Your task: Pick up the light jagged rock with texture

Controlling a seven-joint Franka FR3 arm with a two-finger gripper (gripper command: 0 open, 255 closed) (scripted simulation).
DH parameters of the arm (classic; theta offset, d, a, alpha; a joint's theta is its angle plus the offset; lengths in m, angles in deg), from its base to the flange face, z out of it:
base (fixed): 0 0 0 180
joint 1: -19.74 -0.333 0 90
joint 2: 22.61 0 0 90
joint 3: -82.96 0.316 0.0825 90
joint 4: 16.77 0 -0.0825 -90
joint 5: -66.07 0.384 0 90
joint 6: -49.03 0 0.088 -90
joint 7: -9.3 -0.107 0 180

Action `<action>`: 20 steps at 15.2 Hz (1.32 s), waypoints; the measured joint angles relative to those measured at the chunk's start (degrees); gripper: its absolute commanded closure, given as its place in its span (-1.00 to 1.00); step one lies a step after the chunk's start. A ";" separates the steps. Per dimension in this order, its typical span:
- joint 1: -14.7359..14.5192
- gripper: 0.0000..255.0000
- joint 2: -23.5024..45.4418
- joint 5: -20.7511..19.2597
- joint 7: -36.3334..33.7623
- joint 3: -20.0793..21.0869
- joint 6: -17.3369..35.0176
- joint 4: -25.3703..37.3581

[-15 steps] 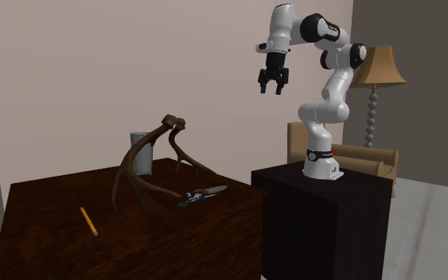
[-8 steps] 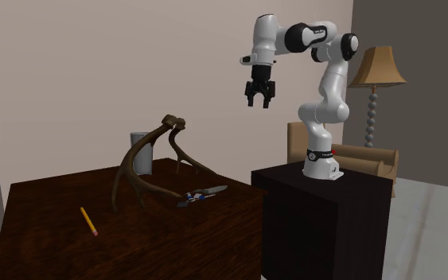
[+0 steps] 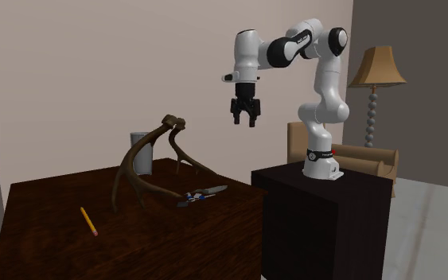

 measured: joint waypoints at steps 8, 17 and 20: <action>-0.20 -1.00 18.59 2.05 1.29 0.21 3.35 12.49; -0.39 -1.00 40.36 3.96 2.30 1.17 2.03 32.40; -0.18 -1.00 45.57 4.23 2.80 1.30 2.05 36.95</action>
